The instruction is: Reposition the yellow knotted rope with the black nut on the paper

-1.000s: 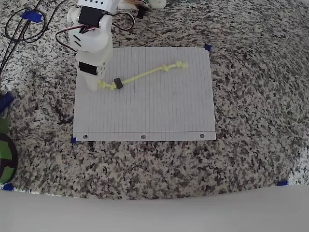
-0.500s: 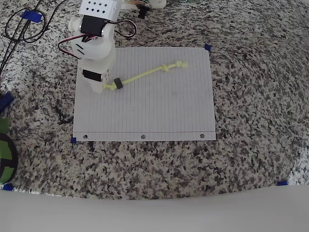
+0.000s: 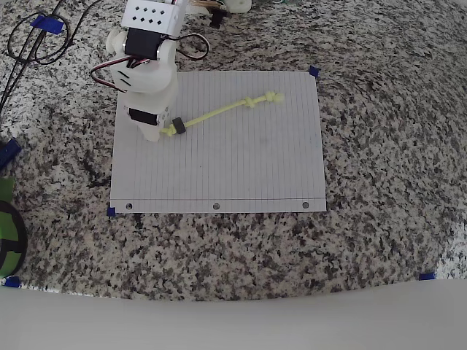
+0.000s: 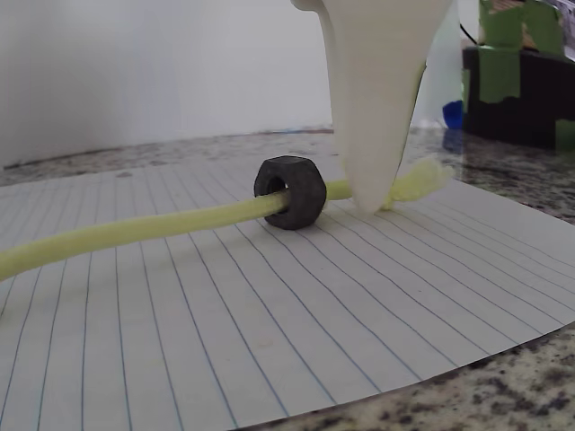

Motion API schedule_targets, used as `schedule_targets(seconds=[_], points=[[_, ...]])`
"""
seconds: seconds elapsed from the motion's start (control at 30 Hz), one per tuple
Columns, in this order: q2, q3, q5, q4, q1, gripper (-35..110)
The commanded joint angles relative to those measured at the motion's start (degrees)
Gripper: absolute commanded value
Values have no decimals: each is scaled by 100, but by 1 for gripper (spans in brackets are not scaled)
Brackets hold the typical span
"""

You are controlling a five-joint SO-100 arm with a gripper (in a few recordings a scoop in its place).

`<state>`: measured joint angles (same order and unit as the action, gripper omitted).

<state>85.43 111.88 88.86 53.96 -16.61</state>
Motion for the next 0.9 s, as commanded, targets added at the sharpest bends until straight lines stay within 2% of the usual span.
schedule_targets(seconds=[0.0, 0.17, 0.3, 0.5, 0.87], points=[[18, -220, 53, -70, -70, 35], [-9, -220, 53, -88, -62, 34], [-35, -220, 53, -149, -62, 27], [-44, -220, 53, -105, -53, 1], [519, -185, -62, -176, -299, 0]])
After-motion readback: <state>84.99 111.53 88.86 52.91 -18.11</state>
